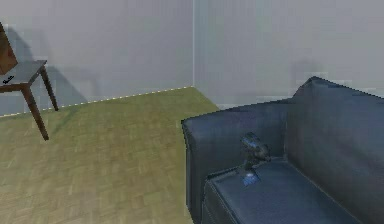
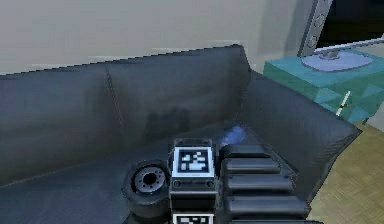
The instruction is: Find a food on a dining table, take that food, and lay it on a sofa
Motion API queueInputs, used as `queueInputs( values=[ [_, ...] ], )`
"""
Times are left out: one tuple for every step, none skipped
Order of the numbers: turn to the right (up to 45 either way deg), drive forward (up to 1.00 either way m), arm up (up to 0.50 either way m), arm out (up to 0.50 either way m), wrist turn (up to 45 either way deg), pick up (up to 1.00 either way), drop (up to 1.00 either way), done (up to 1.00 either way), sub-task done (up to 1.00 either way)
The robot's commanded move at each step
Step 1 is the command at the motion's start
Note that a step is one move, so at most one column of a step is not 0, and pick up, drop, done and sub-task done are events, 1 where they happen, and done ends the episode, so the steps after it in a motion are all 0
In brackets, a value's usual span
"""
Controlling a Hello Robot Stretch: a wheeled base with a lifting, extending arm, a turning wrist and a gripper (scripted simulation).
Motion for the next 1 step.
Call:
queueInputs(
  values=[
    [0.0,0.00,0.00,0.42,0.0,0.00,0.00,0.00,0.00]
  ],
)
